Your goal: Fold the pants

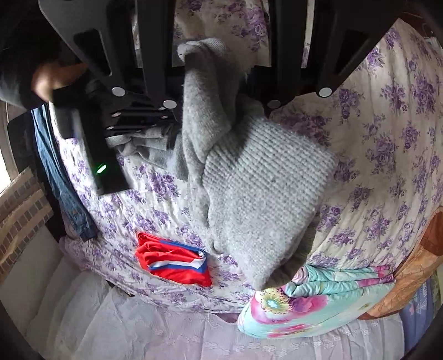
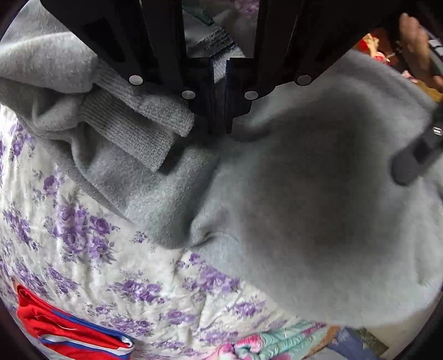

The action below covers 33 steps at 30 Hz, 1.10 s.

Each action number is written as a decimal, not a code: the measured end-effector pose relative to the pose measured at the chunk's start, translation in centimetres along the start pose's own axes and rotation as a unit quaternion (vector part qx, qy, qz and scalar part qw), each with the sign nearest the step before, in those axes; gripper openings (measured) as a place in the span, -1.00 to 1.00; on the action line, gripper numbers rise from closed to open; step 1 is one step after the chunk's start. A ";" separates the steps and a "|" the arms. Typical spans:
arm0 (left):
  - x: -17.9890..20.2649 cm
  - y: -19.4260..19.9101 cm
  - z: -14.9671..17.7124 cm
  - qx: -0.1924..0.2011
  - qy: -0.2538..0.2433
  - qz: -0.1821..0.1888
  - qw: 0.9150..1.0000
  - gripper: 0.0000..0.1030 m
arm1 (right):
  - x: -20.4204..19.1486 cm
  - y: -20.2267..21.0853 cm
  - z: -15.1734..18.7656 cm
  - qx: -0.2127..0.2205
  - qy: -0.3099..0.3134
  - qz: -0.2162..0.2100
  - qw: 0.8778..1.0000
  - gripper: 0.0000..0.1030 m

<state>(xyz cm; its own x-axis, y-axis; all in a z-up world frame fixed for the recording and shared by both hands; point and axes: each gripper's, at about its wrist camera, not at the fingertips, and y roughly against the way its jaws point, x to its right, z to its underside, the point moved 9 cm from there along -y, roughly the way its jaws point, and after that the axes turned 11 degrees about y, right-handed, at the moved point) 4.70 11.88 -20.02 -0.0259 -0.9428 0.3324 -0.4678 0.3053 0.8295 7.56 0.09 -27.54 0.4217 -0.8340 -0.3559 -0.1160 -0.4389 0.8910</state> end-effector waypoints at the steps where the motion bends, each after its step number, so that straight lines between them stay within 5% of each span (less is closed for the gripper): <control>1: 0.4 0.3 -0.1 0.003 -0.006 0.000 1.000 -0.53 | 0.3 1.9 -0.2 0.017 -0.008 -0.006 1.000 -0.89; 5: 4.4 2.4 0.1 0.029 -0.066 0.006 0.997 -0.55 | 4.7 10.5 0.9 0.086 -0.039 0.027 0.995 -0.88; 9: 11.3 4.0 2.2 0.035 -0.153 0.038 0.987 -0.57 | 11.2 17.1 6.0 0.125 -0.103 0.079 0.984 -0.88; 15: 20.9 -3.1 9.7 -0.065 -0.273 0.023 0.960 -0.51 | 18.5 18.3 15.5 0.119 -0.208 0.090 0.967 -0.88; 18: 22.5 -9.2 13.5 -0.127 -0.293 -0.011 0.948 -0.10 | 20.2 15.3 18.8 0.089 -0.240 0.084 0.963 -0.88; 20: 23.7 -10.2 15.0 -0.129 -0.319 -0.033 0.938 0.27 | 20.4 14.6 20.2 0.069 -0.245 0.084 0.963 -0.88; 22: 26.2 -8.2 15.9 -0.110 -0.338 -0.010 0.935 0.69 | 19.8 15.6 20.8 0.073 -0.232 0.078 0.967 -0.88; 26: 27.6 -3.8 15.3 -0.085 -0.325 0.024 0.941 0.75 | 19.1 18.9 19.4 0.100 -0.202 0.082 0.971 -0.88; 31: 23.4 2.5 8.7 0.007 -0.212 0.018 0.977 0.77 | 14.6 21.9 14.1 0.150 -0.119 0.042 0.981 -0.82; 32: 21.5 3.4 7.4 0.014 -0.169 0.020 0.985 0.73 | 13.3 22.0 13.0 0.158 -0.099 0.028 0.982 -0.82; 33: 20.2 3.8 6.6 0.012 -0.140 0.026 0.990 0.48 | 12.0 21.9 12.1 0.162 -0.077 0.016 0.984 -0.82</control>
<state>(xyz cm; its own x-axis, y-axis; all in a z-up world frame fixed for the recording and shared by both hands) -3.45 -6.93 -13.13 -0.2931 -0.9269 0.2344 -0.4807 0.3548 0.8019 -0.80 -23.57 -15.68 0.2756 -0.8789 -0.3895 -0.4188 -0.4744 0.7743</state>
